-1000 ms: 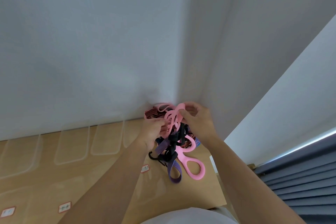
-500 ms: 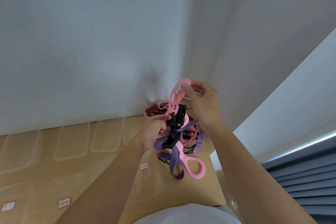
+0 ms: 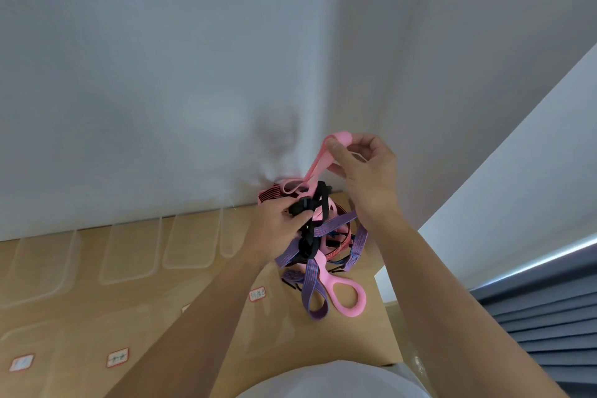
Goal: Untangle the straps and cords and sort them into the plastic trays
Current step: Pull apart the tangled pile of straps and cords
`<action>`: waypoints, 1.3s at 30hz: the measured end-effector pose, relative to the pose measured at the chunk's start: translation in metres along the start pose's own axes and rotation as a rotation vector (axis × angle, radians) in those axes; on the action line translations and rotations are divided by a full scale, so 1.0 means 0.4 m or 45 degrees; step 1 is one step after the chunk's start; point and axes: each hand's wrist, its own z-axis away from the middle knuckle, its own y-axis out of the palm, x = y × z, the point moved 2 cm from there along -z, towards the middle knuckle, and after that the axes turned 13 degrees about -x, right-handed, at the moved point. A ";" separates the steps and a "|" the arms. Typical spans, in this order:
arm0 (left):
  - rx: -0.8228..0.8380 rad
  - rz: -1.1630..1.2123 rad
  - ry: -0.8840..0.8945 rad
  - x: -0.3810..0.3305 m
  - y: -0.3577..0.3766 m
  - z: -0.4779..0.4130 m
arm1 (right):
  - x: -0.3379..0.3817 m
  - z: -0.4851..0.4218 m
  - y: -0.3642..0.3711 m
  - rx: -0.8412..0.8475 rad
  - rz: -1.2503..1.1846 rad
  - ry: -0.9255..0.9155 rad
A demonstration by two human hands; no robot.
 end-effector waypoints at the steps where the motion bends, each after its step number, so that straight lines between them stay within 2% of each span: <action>1: -0.026 -0.014 0.035 -0.012 -0.007 0.005 | 0.007 -0.005 -0.004 -0.007 0.013 -0.009; 10: -0.110 -0.159 0.406 -0.123 -0.094 0.045 | 0.032 -0.004 -0.022 -0.035 0.105 -0.062; 12: -0.088 -0.162 0.420 -0.153 -0.118 0.050 | 0.036 0.009 -0.022 -0.043 0.108 -0.063; 16: -0.145 -0.074 0.341 -0.204 -0.161 0.054 | 0.033 0.034 -0.009 -0.055 0.081 -0.079; 21: -0.158 0.536 0.017 -0.265 -0.200 0.077 | 0.016 0.067 0.011 -0.006 0.099 -0.048; 27: -0.443 0.951 -0.188 -0.271 -0.248 0.096 | 0.052 0.104 0.018 0.106 -0.014 -0.112; 33: -0.461 0.912 -0.226 -0.266 -0.283 0.144 | 0.128 0.112 0.032 0.292 -0.097 -0.180; 39: -0.582 0.723 -0.360 -0.234 -0.299 0.192 | 0.120 0.152 0.021 0.549 0.111 -0.179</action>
